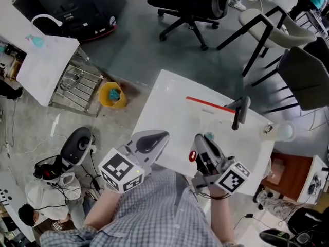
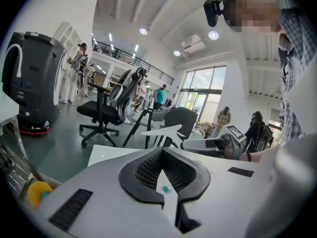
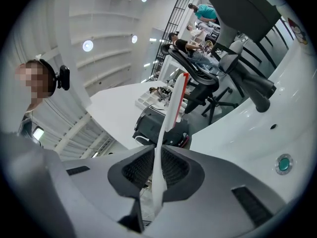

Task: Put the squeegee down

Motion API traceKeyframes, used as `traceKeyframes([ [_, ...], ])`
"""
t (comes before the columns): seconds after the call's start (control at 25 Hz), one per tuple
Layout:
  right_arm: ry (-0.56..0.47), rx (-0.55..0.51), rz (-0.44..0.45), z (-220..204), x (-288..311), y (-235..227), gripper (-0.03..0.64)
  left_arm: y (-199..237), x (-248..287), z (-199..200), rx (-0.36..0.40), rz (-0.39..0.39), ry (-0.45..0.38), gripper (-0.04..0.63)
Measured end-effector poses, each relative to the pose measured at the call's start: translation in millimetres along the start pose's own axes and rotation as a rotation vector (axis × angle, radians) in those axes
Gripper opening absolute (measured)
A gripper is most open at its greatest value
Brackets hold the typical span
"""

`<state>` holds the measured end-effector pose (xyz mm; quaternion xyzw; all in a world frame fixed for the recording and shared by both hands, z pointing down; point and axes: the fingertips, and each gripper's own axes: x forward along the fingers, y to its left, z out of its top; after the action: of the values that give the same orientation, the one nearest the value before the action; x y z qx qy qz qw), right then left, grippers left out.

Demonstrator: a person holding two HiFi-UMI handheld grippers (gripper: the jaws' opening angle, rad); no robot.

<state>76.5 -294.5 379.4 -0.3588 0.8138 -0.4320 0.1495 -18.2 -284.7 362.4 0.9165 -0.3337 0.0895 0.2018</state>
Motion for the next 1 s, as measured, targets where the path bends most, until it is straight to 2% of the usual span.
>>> traceKeyframes([
  [0.48, -0.017, 0.108, -0.007, -5.9, 78.6, -20.0, 0.038, 61.0, -16.1, -0.4, -0.018, 0.025, 0.024, 0.005],
  [0.8, -0.012, 0.208, -0.067, -20.9, 117.2, -51.0, 0.038, 93.2, -15.9, -3.9, -0.027, 0.036, 0.043, 0.005],
  [1.0, -0.005, 0.261, -0.057, -27.1, 144.1, -55.4, 0.038, 109.8, -15.5, -4.2, -0.042, 0.038, 0.054, 0.005],
])
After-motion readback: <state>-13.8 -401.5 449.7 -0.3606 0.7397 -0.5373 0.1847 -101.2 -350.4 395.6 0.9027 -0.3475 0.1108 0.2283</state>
